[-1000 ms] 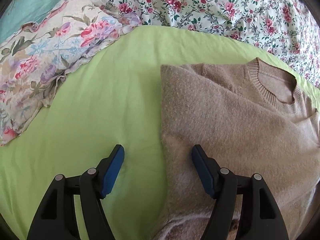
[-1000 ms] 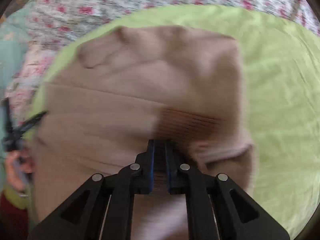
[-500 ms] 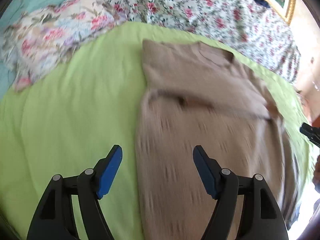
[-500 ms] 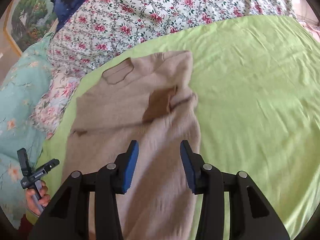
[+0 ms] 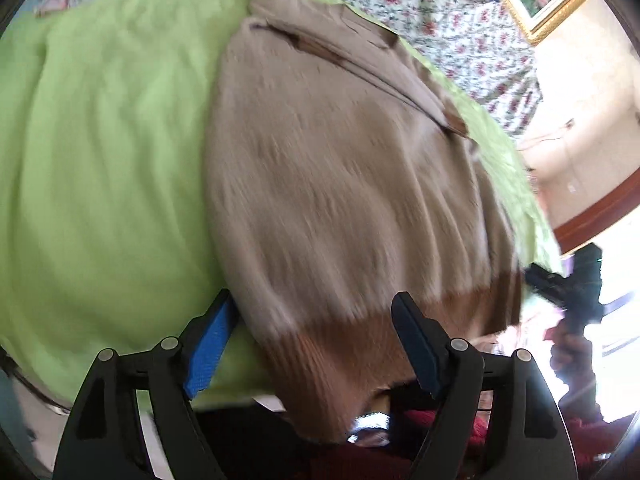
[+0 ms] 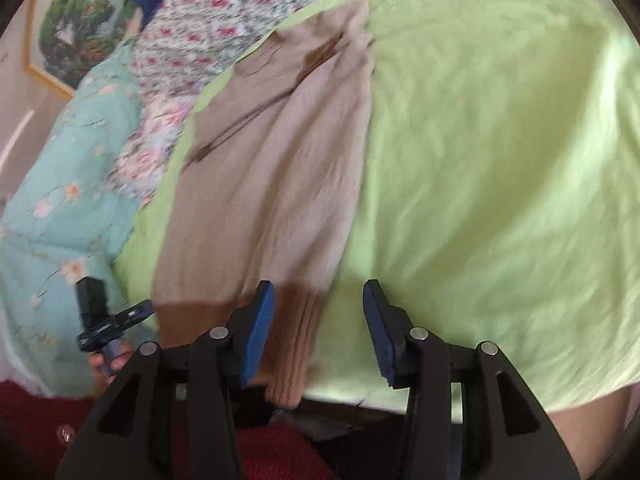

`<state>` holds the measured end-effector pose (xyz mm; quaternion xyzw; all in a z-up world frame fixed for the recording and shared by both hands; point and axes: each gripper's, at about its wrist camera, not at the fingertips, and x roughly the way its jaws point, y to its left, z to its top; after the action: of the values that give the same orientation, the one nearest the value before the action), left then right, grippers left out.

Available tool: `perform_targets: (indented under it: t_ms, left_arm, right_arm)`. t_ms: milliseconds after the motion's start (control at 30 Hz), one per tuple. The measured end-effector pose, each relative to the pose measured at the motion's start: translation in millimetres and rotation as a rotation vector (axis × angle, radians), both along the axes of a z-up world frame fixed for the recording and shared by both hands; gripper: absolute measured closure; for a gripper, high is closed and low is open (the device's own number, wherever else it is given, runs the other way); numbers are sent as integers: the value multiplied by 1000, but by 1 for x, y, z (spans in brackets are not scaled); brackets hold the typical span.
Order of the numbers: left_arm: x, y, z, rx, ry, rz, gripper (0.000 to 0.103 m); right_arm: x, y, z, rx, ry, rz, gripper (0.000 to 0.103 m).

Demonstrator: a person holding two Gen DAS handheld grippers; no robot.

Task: Fold small clothes
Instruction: 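Move both open grippers to the brown ribbed hem, then grasp the brown ribbed hem with both grippers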

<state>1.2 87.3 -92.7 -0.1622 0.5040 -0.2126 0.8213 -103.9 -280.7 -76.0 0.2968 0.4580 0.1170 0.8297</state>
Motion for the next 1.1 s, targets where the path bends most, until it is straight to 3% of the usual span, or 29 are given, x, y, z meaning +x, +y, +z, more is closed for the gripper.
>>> perform_targets:
  t_ms: [67,167,333,367,400,433,467,500,533,800,1100]
  left_arm:
    - [-9,-5,0,-1,-27,-29,24]
    - [-13,-9,-3,-89,-25,-83,24]
    - [-6,-3,-8,-145,-19,-95,37]
    - [-5,2,-8,-156,-16,-90,40]
    - [-3,5,-8,-158,-13,-84,49]
    - [-3,8,-9,-149,-11,-74,61]
    - [-2,10,-10,-136,-13,-68,70]
    - [-1,11,-9,-118,-18,-61,91]
    - [-1,12,-9,-100,-21,-53,96]
    - [-14,17,15,-65,-124,-68,96]
    - [-4,20,-14,-90,-17,-58,90]
  right_arm:
    - [-2,6,-3,41,-24,34,54]
    - [8,18,-10,73,-37,85,53]
    - [19,28,-14,88,-52,100,54]
    - [17,29,-14,89,-54,95,63]
    - [16,27,-13,82,-53,87,73]
    - [14,25,-14,71,-44,75,95]
    - [12,19,-15,73,-34,65,95]
    - [7,12,-14,76,-37,50,95]
    - [-2,3,-9,81,-57,27,95]
    - [-30,-29,-2,112,-90,-15,96]
    - [-20,-14,-24,117,-29,24,89]
